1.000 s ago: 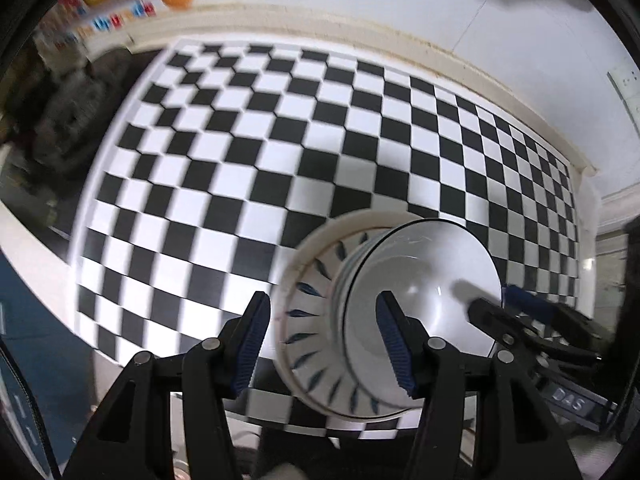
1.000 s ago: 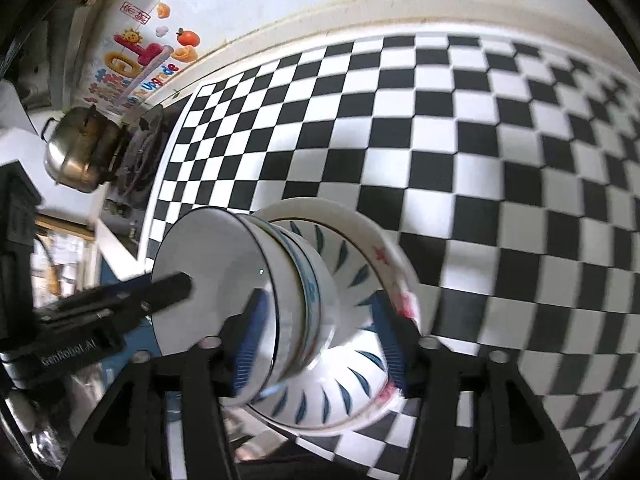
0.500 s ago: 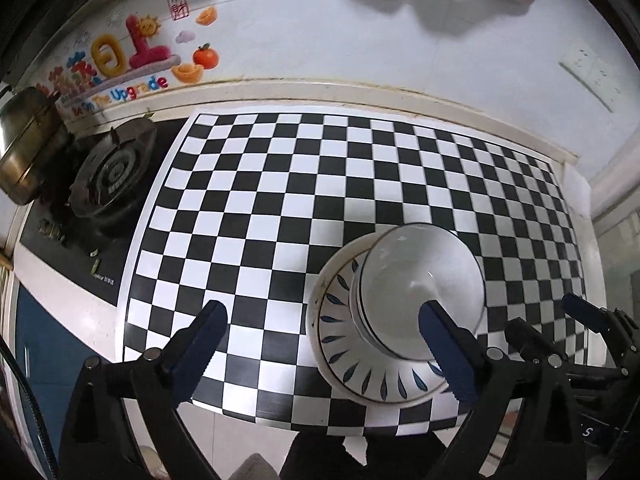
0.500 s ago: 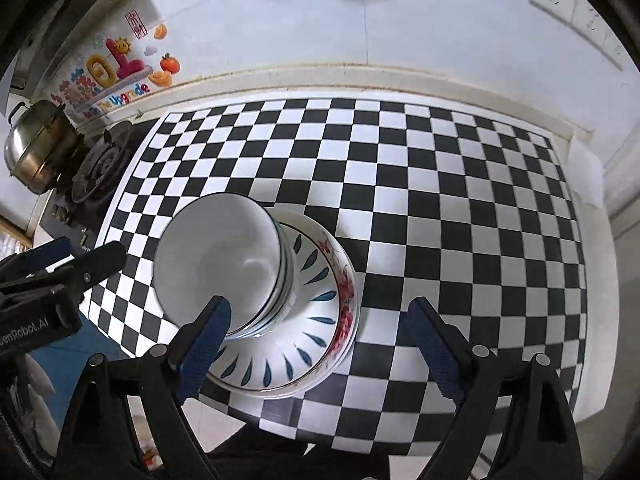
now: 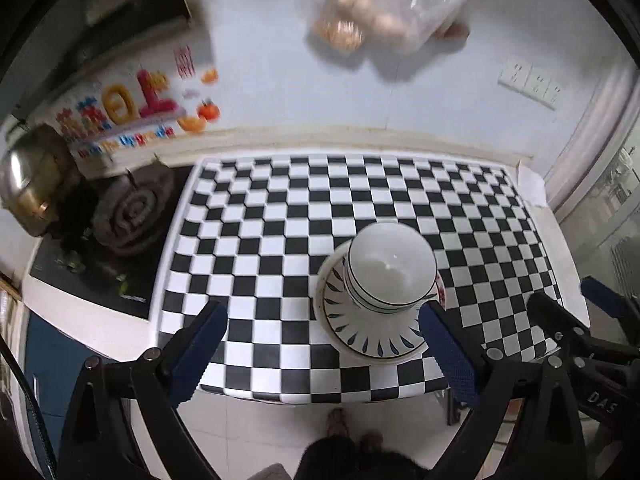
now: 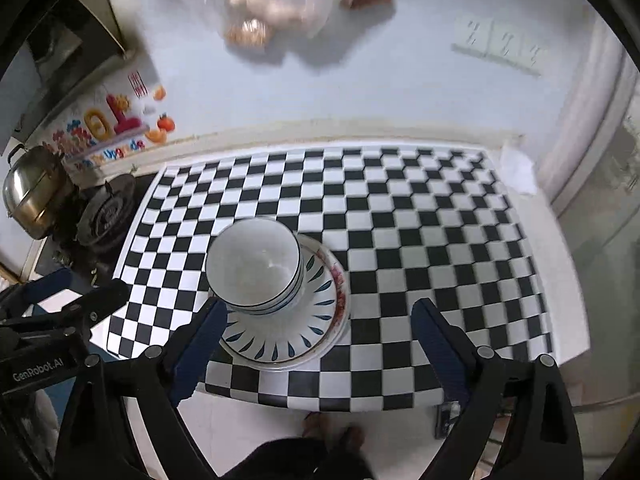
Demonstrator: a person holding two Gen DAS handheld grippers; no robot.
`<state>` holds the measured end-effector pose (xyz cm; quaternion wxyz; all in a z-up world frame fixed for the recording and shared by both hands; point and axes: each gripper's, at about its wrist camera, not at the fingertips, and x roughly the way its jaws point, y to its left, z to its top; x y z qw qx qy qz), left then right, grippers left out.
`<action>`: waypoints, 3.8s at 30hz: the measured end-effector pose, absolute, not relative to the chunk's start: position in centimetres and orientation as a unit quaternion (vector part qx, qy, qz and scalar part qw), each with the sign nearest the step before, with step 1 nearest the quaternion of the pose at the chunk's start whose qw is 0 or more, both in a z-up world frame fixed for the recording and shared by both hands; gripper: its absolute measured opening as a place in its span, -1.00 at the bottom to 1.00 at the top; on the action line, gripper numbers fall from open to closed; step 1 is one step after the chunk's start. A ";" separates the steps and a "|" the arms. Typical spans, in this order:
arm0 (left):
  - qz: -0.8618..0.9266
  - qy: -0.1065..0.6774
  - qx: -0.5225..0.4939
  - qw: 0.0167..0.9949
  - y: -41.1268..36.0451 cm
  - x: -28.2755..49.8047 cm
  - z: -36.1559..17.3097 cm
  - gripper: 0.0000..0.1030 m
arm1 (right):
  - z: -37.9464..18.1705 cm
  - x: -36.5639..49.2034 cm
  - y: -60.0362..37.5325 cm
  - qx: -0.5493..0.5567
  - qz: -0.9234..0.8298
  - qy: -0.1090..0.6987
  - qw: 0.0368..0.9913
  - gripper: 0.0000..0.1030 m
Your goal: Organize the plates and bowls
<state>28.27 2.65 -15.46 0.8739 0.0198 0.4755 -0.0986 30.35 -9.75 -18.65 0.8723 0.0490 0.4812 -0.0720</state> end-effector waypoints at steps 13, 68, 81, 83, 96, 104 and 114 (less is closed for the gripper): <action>-0.075 0.405 -0.002 0.911 5.9 16.0 -8.1 0.91 | -9.0 16.7 -6.0 0.033 -0.058 0.406 0.912 0.89; -0.053 0.335 0.016 0.941 5.7 2.7 -3.0 0.91 | -1.7 1.7 -6.4 0.024 -0.074 0.337 0.938 0.89; -0.052 0.329 0.010 0.943 6.2 2.6 -2.8 0.91 | -1.3 1.2 -5.4 0.019 -0.083 0.327 0.941 0.89; -0.050 0.329 0.009 0.943 6.2 2.4 -2.7 0.91 | -1.1 1.1 -5.5 0.019 -0.083 0.325 0.942 0.89; -0.049 0.325 0.007 0.945 6.0 2.3 -2.4 0.91 | -0.8 1.0 -5.6 0.019 -0.085 0.322 0.943 0.89; -0.047 0.325 0.006 0.944 5.9 2.3 -2.4 0.91 | -0.8 0.9 -5.5 0.018 -0.087 0.322 0.943 0.89; -0.042 0.322 0.004 0.946 5.4 2.1 -2.3 0.91 | -0.8 0.8 -5.6 0.019 -0.086 0.323 0.942 0.89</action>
